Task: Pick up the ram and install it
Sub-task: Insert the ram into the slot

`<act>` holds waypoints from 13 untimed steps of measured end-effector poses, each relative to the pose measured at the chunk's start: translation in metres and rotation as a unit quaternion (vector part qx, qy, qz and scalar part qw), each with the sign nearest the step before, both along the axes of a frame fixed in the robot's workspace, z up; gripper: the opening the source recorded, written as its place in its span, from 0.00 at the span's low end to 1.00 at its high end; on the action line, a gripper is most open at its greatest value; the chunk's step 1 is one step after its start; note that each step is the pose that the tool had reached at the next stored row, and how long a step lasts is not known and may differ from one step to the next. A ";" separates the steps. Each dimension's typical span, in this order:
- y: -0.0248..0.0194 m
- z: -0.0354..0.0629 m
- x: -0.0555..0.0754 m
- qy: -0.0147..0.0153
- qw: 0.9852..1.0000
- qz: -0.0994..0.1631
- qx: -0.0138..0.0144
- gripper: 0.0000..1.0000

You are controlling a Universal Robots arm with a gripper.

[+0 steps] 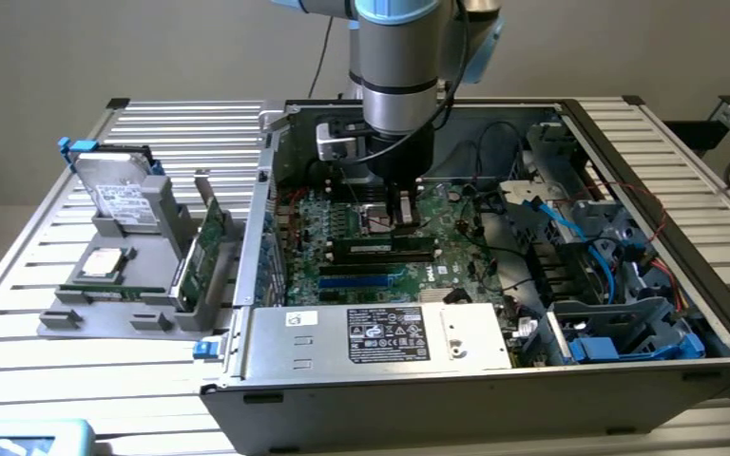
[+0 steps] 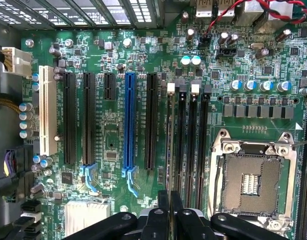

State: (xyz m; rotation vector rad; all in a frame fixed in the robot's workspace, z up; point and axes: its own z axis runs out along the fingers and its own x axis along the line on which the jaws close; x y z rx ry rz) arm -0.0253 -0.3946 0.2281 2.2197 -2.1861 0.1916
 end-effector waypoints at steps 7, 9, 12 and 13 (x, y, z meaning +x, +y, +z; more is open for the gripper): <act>0.0000 -0.0012 0.000 0.000 1.000 -0.001 0.000 0.13; 0.0000 -0.0018 0.000 0.000 1.000 -0.001 0.000 0.13; 0.0000 -0.0024 0.000 0.000 1.000 -0.001 0.000 0.13; 0.0000 -0.0025 0.000 0.000 1.000 -0.001 0.000 0.13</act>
